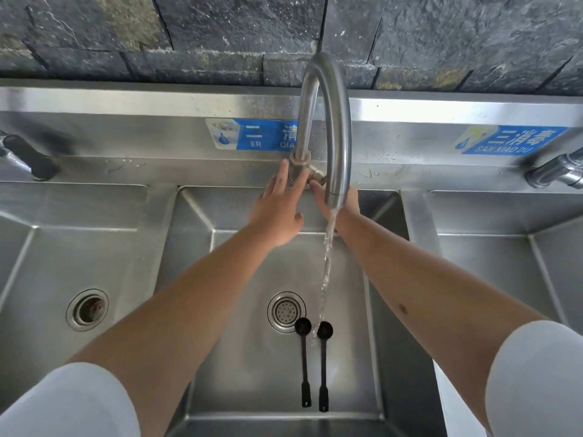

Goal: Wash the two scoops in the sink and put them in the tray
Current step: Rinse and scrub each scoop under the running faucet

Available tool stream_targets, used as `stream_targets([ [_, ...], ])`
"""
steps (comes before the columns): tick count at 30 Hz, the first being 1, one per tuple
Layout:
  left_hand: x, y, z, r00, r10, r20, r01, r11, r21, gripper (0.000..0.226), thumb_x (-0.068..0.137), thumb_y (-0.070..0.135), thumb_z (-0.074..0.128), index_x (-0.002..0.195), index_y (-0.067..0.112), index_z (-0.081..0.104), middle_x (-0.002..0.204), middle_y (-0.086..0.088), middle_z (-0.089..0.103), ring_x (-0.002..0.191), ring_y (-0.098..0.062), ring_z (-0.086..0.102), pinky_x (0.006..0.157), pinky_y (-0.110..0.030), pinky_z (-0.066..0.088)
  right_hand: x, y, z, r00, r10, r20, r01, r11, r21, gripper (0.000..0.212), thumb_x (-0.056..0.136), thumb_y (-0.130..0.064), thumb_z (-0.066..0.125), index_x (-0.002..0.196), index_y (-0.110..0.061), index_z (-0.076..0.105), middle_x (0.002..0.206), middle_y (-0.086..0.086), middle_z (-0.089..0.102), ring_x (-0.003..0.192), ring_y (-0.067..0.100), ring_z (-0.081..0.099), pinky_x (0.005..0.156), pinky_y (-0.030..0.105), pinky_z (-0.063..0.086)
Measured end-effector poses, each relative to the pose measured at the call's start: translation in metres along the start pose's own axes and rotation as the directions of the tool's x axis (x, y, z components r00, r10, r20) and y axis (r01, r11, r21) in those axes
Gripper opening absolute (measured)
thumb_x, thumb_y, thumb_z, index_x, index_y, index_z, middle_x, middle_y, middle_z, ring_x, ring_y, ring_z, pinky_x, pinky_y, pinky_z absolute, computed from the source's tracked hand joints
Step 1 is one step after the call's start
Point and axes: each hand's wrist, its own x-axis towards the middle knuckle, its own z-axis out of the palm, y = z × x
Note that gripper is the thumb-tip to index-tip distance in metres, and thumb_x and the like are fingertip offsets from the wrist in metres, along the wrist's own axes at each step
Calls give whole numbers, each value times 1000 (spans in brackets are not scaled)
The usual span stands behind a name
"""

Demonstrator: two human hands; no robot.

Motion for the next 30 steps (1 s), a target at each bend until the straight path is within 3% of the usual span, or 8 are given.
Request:
stream_targets([
  [2, -35, 6, 32, 987, -156, 40, 160, 976, -146, 89, 86, 26, 60, 152, 26, 1, 163, -9, -4, 147, -32, 14, 111, -49, 29, -29, 26, 2, 999, 12, -51, -18, 992, -122, 32, 88, -44, 55, 67, -19, 53, 68, 0, 59, 65, 18, 58, 55, 31, 47],
  [5, -101, 17, 89, 905, -338, 259, 415, 838, -356, 76, 88, 24, 54, 152, 13, 13, 160, -10, 21, 146, -27, 21, 116, -37, 21, -71, 88, 14, 990, 140, 27, -128, 958, -255, 32, 89, -39, 52, 70, -13, 56, 63, -4, 53, 59, 18, 51, 44, 21, 31],
  [10, -196, 35, 161, 737, -386, 554, 627, 696, -350, 56, 87, 26, 49, 141, 17, 37, 140, -10, 51, 127, -29, 50, 103, -34, 41, -136, 197, 47, 875, 447, 185, -384, 874, -297, 28, 92, -32, 51, 102, -11, 67, 98, 10, 68, 91, 27, 65, 70, 28, 50],
  [15, -226, 41, 208, 607, -391, 692, 724, 632, -278, 45, 86, 26, 55, 128, 10, 48, 129, -13, 58, 118, -30, 54, 97, -39, 46, -168, 262, 78, 848, 483, 218, -401, 854, -331, 22, 89, -27, 53, 105, -17, 65, 101, 6, 69, 93, 24, 64, 75, 30, 49],
  [20, -222, 36, 244, 618, -395, 679, 739, 587, -331, 42, 84, 26, 62, 123, 13, 54, 122, -9, 64, 113, -27, 59, 93, -35, 48, -171, 294, 101, 826, 536, 173, -492, 836, -242, 19, 86, -26, 54, 103, -22, 60, 94, -1, 64, 81, 16, 59, 63, 29, 45],
  [24, -215, 37, 263, 673, -465, 575, 730, 541, -417, 27, 80, 15, 59, 107, 15, 61, 103, -7, 68, 102, -28, 64, 82, -32, 50, -166, 313, 118, 814, 563, 143, -510, 810, -289, 27, 89, -25, 50, 114, -22, 59, 109, 4, 67, 93, 22, 63, 71, 29, 45],
  [27, -214, 40, 270, 659, -506, 557, 747, 525, -408, 31, 79, 15, 59, 109, 9, 61, 109, -12, 66, 103, -29, 62, 86, -35, 50, -163, 318, 125, 821, 549, 155, -492, 819, -295, 27, 91, -24, 50, 117, -23, 59, 112, 4, 67, 95, 22, 62, 73, 28, 44],
  [30, -219, 42, 267, 629, -544, 556, 776, 486, -403, 36, 79, 18, 62, 112, 7, 59, 113, -13, 63, 103, -27, 60, 91, -40, 50, -166, 315, 126, 826, 525, 207, -465, 841, -278, 8, 93, -23, 53, 90, -21, 60, 88, 1, 65, 82, 20, 59, 68, 27, 41],
])
